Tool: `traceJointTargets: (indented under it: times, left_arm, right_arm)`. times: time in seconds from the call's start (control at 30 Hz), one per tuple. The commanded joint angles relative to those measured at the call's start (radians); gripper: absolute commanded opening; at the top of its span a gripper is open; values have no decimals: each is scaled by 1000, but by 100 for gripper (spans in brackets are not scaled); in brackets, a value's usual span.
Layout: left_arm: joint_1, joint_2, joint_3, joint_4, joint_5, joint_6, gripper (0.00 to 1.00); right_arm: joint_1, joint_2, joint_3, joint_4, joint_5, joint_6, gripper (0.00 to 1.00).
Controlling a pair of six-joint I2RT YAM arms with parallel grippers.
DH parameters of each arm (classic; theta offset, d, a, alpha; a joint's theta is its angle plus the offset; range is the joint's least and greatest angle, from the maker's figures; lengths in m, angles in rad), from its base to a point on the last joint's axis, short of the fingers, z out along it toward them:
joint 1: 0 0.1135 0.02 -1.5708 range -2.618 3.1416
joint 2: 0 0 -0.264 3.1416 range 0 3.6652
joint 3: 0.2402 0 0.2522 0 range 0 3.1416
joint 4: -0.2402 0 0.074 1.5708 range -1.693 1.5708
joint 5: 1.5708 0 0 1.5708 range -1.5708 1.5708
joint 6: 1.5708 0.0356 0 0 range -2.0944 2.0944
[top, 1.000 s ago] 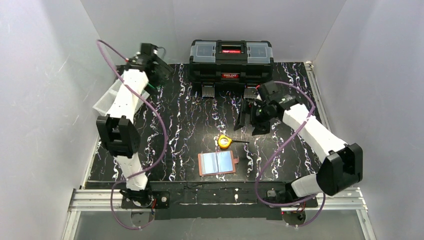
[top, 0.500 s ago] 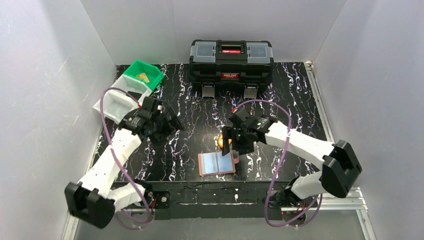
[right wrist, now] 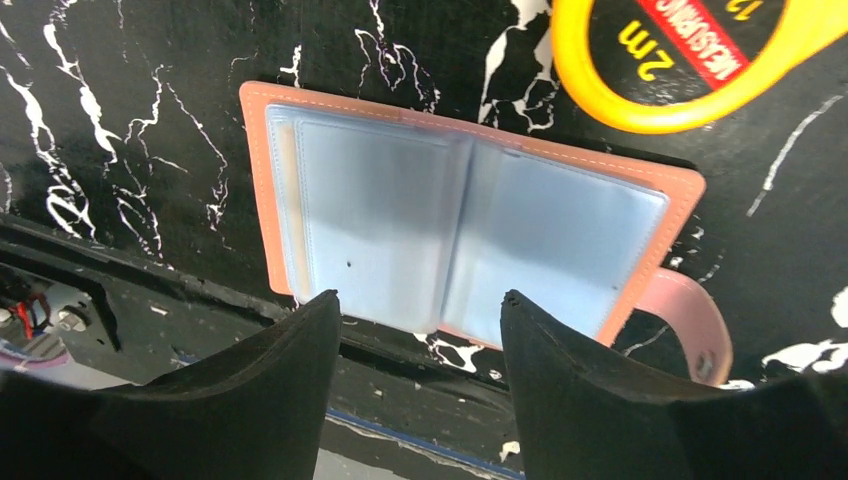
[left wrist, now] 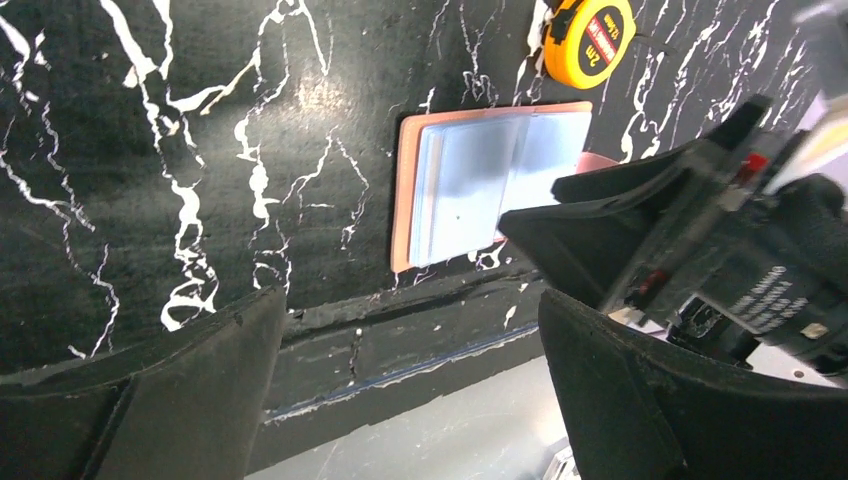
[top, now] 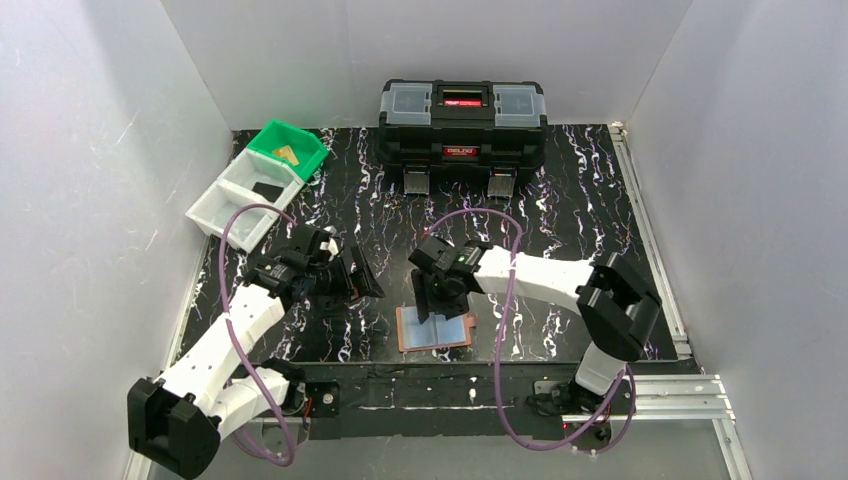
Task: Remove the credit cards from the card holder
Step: Remove the credit card from the card holder.
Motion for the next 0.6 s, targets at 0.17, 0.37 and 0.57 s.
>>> traceJointTargets:
  times: [0.17,0.37,0.57]
  left_arm:
    - [-6,55,6,65,75,43,98]
    - [-6,97,-12,92,85,35,98]
    - [-6,138,-31,105,113,40,98]
  right_arm:
    - [29,93,44,38,-3,49,66]
    - [34,149,10,79,-72,35,66]
    - [33,165,-16,91,-108,27,46]
